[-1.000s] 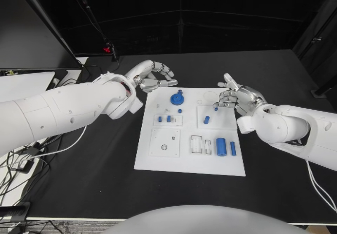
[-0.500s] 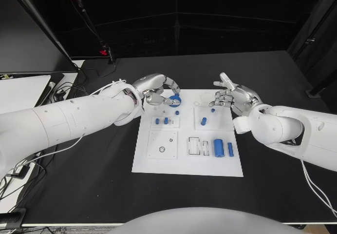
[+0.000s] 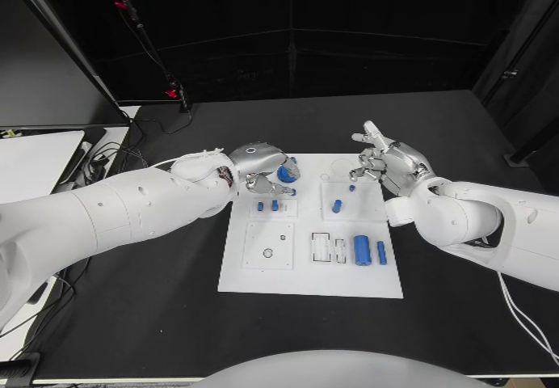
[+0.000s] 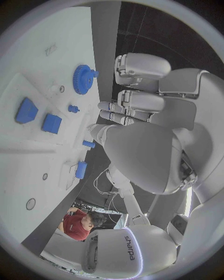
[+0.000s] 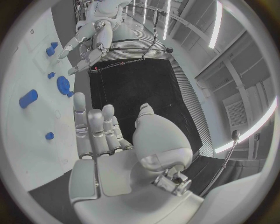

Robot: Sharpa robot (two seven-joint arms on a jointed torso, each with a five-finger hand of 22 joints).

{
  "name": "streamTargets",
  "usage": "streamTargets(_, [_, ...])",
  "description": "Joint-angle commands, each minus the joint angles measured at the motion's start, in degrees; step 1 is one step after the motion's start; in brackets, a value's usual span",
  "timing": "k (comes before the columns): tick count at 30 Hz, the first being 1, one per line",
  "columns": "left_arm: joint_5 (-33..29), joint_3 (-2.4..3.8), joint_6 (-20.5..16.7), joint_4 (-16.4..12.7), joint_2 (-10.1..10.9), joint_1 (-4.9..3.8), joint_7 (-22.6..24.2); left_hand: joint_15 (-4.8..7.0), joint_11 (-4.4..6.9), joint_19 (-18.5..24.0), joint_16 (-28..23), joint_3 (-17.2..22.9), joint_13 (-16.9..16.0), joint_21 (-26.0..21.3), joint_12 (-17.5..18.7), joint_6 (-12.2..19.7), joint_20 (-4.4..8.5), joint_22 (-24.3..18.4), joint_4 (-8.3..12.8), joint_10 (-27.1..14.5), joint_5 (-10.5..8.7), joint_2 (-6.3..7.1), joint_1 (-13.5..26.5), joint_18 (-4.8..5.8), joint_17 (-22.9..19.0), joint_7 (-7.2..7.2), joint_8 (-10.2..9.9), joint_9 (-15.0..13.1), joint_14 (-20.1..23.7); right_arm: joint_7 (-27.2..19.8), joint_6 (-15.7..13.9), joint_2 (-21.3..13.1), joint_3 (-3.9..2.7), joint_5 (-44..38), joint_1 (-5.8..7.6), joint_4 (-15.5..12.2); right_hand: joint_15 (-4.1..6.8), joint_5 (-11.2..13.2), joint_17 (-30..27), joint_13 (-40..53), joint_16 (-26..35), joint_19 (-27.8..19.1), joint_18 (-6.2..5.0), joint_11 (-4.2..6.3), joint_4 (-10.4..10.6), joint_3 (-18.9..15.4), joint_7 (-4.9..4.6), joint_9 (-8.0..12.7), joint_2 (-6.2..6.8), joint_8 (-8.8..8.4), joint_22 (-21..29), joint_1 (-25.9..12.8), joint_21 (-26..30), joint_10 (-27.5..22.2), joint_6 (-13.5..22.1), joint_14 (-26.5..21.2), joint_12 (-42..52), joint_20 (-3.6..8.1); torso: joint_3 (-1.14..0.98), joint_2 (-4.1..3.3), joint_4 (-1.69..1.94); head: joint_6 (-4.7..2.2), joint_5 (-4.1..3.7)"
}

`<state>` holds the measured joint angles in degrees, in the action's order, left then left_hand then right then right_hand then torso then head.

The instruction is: Assemble the parts on the task board

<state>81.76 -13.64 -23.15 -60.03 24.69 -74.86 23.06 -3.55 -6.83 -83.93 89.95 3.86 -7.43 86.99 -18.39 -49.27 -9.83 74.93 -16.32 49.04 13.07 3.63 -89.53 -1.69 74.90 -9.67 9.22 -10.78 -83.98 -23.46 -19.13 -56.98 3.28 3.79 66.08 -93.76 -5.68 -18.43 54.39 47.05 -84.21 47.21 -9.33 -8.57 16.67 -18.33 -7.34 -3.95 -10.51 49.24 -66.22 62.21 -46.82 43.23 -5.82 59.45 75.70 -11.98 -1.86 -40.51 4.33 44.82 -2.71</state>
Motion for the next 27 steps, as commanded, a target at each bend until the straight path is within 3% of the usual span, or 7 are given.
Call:
streamTargets(1, [3.9,0.05,0.0,0.3,-0.3,-0.04,-2.0,-0.41,-0.62,-0.6,0.0,1.1,0.8,-0.8,0.5,-0.1,-0.22,13.2,0.0,-0.3,-0.27,-0.33,-1.0,0.27,14.6,-0.51,-0.4,0.5,-5.7,0.1,-1.5,-0.6,-0.10,-1.0,0.74,-0.8,0.19,-0.2,9.9,6.6,-3.4,3.8,-0.07,0.30,0.0,-0.4,-5.34,0.1,-0.30,0.46,-4.5,0.3,-7.3,7.2,0.4,8.6,3.6,0.17,-0.01,-0.08,0.40,-0.31,-0.50])
streamTargets(4, [4.6,0.05,0.5,0.5,-0.6,0.02,-3.1,-0.45,-0.71,0.2,-0.2,2.1,1.5,-1.4,0.9,-0.3,-0.34,12.9,0.0,-0.7,-0.25,-0.45,-1.9,0.06,13.7,-0.49,-0.8,1.0,-5.2,1.2,-1.9,-0.8,-0.12,-1.8,1.79,-1.0,0.19,-0.2,13.0,9.0,-4.3,5.6,0.47,0.38,0.0,-0.4,-5.33,0.1,-0.30,0.69,-6.9,0.4,-11.3,9.6,0.5,11.0,4.8,0.17,-0.05,-0.05,0.10,-0.25,-0.22])
streamTargets(9, [6.6,0.06,0.5,1.6,-1.6,0.05,-4.3,0.17,-0.38,0.7,-0.3,3.9,2.5,-1.8,1.3,-0.2,-0.08,12.7,0.2,-1.2,-0.55,-0.47,-3.6,-0.09,13.0,-0.10,-1.3,1.7,-4.9,2.0,-2.0,-0.6,-0.14,-3.8,2.87,-0.9,0.17,-0.1,11.4,6.4,-4.2,3.7,0.09,0.36,0.0,-0.4,-5.33,0.1,-0.29,0.79,-6.4,0.4,-10.3,6.6,0.5,9.5,3.9,0.15,-0.03,-0.07,0.26,-0.40,-0.10])
streamTargets(17, [7.3,0.06,1.7,3.3,-3.3,0.18,-5.3,0.68,0.07,-0.9,-0.2,5.8,3.6,-0.8,1.3,-0.6,0.41,13.3,0.3,-0.1,-1.47,0.43,-5.7,0.31,13.7,0.50,-1.7,2.5,-5.3,1.7,-2.1,0.3,-0.14,-4.6,3.19,-0.2,-0.17,-0.1,8.3,-4.7,-3.5,-1.1,-0.61,0.00,0.0,-0.4,-5.65,0.2,-0.40,1.11,-5.7,0.4,-8.7,-6.1,0.5,6.1,-1.7,-0.21,0.03,-0.02,0.13,-0.45,0.14])
streamTargets(27, [10.0,0.06,3.5,4.6,-4.4,0.72,-5.1,1.52,0.54,-1.7,-0.3,6.7,3.8,-0.2,2.1,-0.8,1.00,13.5,0.4,-0.9,-2.22,1.67,-6.6,0.52,12.6,0.85,-2.1,3.1,-4.7,1.3,-1.9,1.1,-0.12,-4.8,3.23,0.7,-0.64,-0.2,3.1,-8.8,-2.4,-4.4,-1.14,-0.56,0.0,-0.3,-6.08,0.2,-0.48,1.35,-4.6,0.5,-7.6,-9.5,0.6,1.5,-5.9,-0.73,0.01,0.01,0.22,-0.32,0.18])
